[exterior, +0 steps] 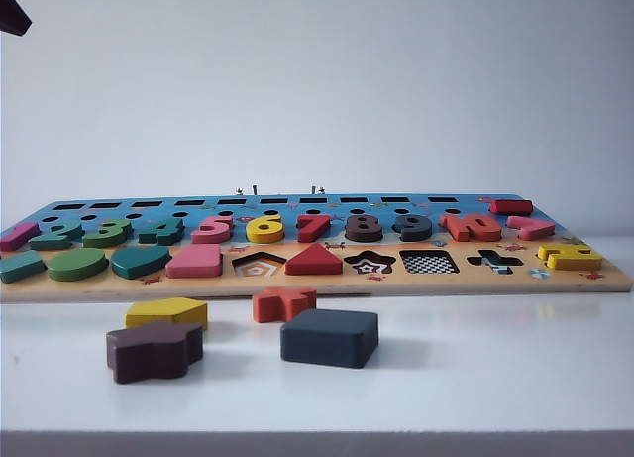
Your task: Insert the cube into the slot.
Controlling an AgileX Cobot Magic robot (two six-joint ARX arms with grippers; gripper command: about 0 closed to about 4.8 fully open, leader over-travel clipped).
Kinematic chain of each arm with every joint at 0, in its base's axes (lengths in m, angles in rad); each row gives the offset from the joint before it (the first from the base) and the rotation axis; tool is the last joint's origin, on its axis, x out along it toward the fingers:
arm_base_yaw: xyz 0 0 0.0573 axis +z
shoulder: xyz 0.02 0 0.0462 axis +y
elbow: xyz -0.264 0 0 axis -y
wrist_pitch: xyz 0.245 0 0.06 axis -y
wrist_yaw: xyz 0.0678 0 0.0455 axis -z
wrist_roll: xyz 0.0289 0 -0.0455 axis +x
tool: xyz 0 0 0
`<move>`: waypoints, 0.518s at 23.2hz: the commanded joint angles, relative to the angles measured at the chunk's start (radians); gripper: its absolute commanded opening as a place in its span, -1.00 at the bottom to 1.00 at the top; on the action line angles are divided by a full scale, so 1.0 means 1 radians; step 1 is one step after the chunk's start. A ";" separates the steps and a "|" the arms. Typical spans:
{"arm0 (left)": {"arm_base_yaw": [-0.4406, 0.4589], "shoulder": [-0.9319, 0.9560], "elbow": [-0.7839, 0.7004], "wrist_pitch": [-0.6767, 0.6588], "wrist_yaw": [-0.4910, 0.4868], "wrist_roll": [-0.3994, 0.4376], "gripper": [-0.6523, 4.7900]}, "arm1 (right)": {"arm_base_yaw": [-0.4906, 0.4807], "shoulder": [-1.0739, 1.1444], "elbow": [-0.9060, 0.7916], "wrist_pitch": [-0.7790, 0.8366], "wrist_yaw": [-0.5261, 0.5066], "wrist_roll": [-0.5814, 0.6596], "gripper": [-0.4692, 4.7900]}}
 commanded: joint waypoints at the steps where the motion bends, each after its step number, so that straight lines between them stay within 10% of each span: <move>1: -0.011 0.029 0.053 -0.072 0.073 0.003 -0.70 | 0.000 -0.002 0.000 0.010 -0.019 0.008 -0.84; 12: -0.023 0.177 0.249 -0.338 0.247 0.003 -0.70 | 0.000 -0.002 0.000 0.009 -0.209 0.106 -0.83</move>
